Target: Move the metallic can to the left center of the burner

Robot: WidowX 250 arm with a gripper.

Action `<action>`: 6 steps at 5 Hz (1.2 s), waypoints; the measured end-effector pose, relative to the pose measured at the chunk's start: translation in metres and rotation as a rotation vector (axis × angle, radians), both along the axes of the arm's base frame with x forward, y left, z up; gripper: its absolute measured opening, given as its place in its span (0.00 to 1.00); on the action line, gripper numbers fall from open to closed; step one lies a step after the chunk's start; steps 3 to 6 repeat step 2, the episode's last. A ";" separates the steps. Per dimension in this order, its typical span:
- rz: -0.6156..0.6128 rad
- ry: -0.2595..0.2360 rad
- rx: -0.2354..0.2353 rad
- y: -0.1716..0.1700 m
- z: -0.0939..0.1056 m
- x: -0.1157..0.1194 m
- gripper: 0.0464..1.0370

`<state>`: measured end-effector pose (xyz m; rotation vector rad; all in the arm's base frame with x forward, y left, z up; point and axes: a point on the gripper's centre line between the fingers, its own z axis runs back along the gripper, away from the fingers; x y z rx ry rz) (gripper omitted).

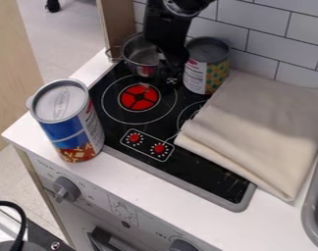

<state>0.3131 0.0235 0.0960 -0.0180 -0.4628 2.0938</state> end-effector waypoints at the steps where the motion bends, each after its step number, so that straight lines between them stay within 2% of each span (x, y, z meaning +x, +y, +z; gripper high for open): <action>1: -0.172 0.063 -0.039 -0.010 0.002 -0.012 0.96; 2: -0.394 0.105 -0.127 -0.029 0.005 -0.023 0.96; 6: -0.394 0.105 -0.127 -0.029 0.005 -0.023 0.96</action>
